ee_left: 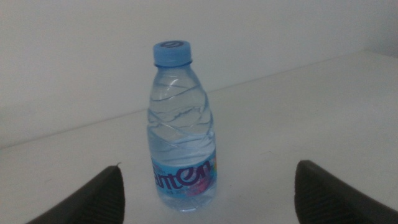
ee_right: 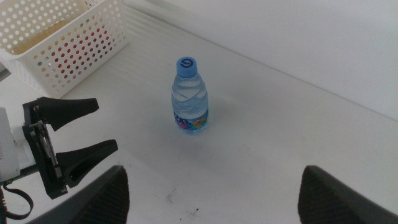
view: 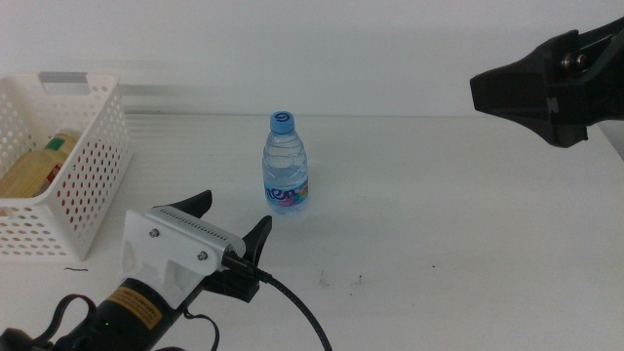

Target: Use arms to grab the bottles and put them into the dustbin to the left of the table.

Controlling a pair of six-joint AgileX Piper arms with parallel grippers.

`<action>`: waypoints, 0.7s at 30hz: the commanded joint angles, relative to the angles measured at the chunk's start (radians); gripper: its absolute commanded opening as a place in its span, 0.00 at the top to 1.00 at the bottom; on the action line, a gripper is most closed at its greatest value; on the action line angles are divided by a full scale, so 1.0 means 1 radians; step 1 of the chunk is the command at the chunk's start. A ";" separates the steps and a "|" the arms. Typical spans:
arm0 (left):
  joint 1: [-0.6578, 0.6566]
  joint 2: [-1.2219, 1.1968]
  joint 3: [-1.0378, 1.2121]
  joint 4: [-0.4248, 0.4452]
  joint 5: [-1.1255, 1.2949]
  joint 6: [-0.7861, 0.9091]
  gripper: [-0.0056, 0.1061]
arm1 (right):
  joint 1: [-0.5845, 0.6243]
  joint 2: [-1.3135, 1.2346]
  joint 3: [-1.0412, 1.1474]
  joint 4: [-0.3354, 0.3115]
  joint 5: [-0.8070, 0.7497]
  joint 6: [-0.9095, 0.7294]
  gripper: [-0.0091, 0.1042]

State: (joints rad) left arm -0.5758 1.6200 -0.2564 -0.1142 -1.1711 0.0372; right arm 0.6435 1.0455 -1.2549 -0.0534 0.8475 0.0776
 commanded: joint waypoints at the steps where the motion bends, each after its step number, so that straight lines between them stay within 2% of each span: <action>1: -0.004 0.000 0.001 0.014 -0.021 -0.019 0.11 | -0.006 -0.004 -0.007 -0.003 -0.010 -0.007 0.14; 11: -0.004 0.000 -0.031 0.018 -0.024 -0.019 0.11 | -0.006 -0.004 -0.007 -0.003 -0.010 -0.007 0.14; 21: -0.004 0.017 -0.133 0.018 0.094 -0.012 0.11 | -0.006 -0.004 -0.007 -0.003 -0.010 -0.007 0.14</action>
State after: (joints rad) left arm -0.5758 1.6264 -0.3727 -0.0924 -1.0819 0.0277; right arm 0.6435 1.0455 -1.2549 -0.0534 0.8475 0.0776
